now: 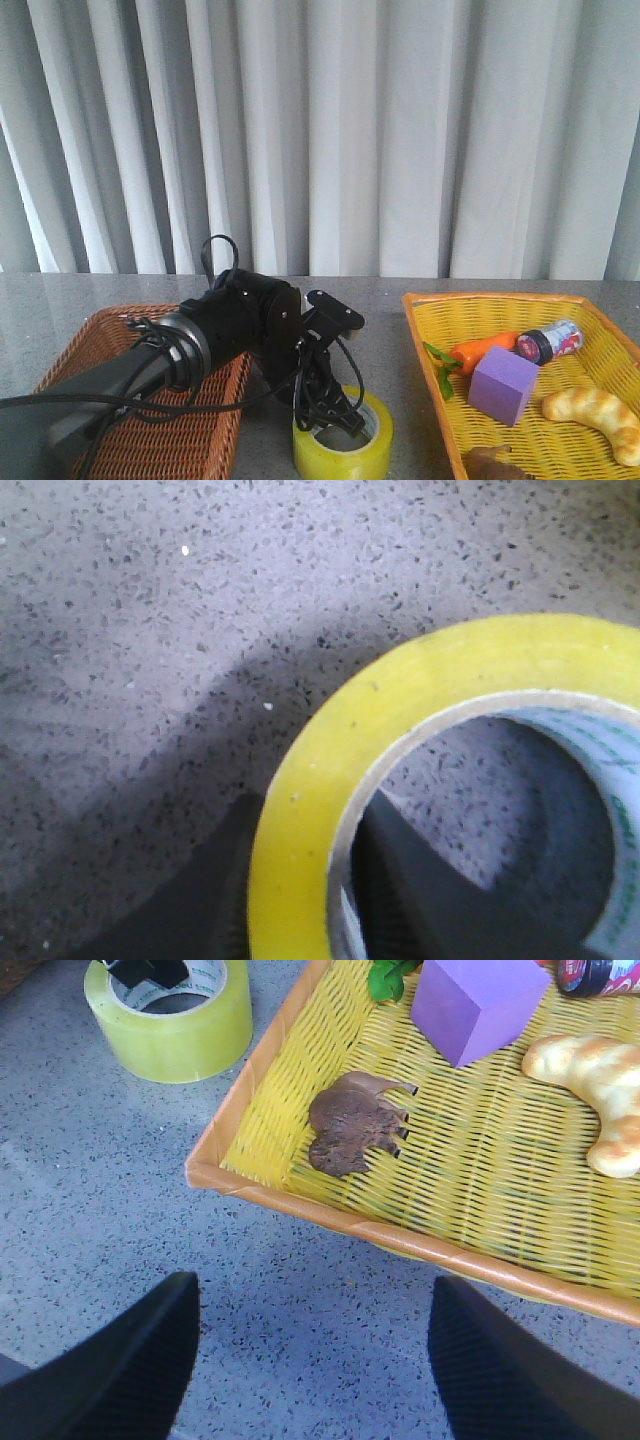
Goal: Transfer tape with both arms
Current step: 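Lift the tape roll with the left gripper and lower it into the brown basket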
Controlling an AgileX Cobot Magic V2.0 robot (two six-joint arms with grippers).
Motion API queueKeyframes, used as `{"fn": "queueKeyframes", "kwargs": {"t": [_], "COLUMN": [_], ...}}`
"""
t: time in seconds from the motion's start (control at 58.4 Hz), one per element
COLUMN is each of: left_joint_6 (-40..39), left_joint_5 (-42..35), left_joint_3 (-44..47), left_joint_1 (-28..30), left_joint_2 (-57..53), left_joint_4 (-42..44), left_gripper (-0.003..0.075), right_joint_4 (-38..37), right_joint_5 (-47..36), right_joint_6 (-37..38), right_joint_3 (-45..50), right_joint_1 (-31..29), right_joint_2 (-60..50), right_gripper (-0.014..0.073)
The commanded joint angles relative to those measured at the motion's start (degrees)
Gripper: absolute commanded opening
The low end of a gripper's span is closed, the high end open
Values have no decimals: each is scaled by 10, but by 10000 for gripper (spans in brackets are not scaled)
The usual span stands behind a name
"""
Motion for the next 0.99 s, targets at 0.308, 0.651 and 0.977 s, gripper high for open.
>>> {"fn": "queueKeyframes", "kwargs": {"t": [0.308, 0.651, 0.977], "left_joint_6": [-2, -12, -30], "left_joint_5": [8, 106, 123], "left_joint_3": [-18, -17, -17], "left_joint_1": [-3, 64, 187], "left_joint_2": [-153, -224, -211], "left_joint_4": [9, 48, 48], "left_gripper": [84, 84, 84], "right_joint_4": [-4, -4, -4], "right_joint_5": [-32, -32, -32], "right_joint_6": [-1, -1, -1], "right_joint_3": [-16, -16, -16], "right_joint_1": [-3, -3, -3], "right_joint_2": [-2, -2, -2], "right_gripper": [474, 474, 474]}}
